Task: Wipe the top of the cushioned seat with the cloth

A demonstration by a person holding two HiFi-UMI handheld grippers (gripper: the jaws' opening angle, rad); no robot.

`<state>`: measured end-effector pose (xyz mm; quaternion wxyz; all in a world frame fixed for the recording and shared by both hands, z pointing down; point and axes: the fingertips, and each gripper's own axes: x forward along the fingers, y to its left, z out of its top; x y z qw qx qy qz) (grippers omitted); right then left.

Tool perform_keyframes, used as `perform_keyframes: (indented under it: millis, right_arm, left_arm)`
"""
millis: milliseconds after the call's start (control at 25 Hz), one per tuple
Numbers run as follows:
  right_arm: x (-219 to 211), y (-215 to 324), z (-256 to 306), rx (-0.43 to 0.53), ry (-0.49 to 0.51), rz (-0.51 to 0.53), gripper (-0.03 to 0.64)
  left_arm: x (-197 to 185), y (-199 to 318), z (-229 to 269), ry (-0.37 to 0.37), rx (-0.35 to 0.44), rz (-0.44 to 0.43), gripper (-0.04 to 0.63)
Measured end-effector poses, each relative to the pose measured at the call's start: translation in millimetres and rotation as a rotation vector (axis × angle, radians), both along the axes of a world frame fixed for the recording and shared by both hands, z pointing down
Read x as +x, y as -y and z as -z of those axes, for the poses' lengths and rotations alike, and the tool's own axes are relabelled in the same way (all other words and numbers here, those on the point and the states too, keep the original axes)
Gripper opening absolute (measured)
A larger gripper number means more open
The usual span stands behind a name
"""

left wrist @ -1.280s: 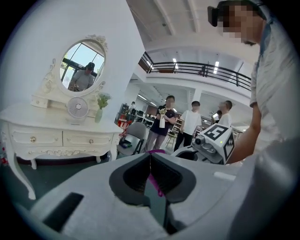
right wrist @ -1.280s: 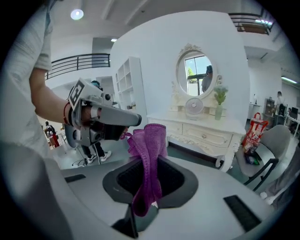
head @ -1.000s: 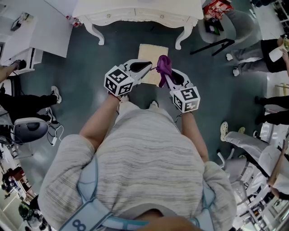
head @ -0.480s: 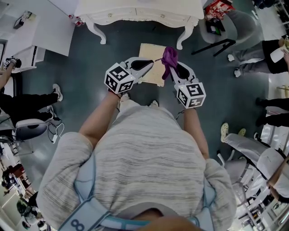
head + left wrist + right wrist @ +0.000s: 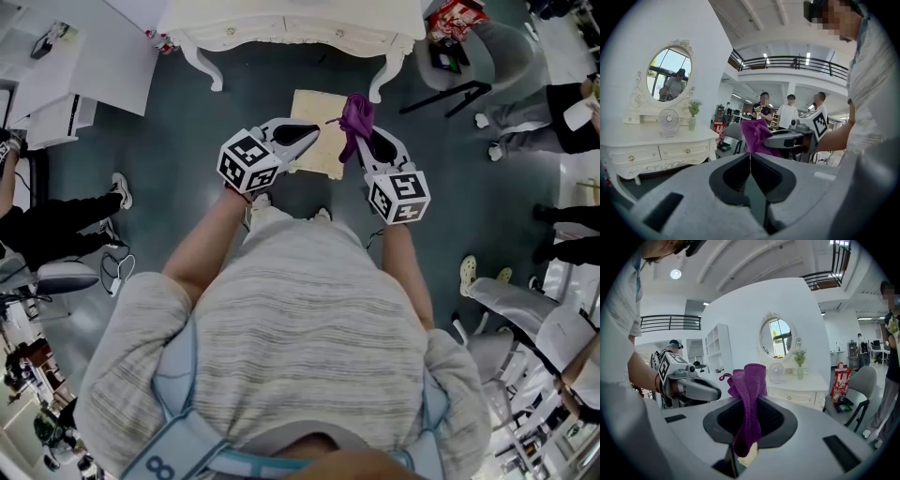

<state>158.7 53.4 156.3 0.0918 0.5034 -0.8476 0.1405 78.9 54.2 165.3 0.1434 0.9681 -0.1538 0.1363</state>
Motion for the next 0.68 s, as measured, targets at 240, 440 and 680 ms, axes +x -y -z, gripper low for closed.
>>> perform_keyframes:
  millis: [240,440,680]
  right_arm:
    - [2.3,-1.8,2.8,0.006,0.007,-0.01,0.061]
    - [0.3,-2.8,4.4,0.006,0.003,-0.006,0.061]
    - [2.4,-3.3,5.3,0.005,0.003,-0.01,0.061]
  left_arm:
    - [2.4,-4.2,-1.4,0.004,-0.001,-0.013,0.015]
    - [3.0,-6.2,-1.2,0.007,0.001,-0.024,0.015]
    - [4.2,-5.9,-1.2,0.008,-0.003,-0.024,0.015]
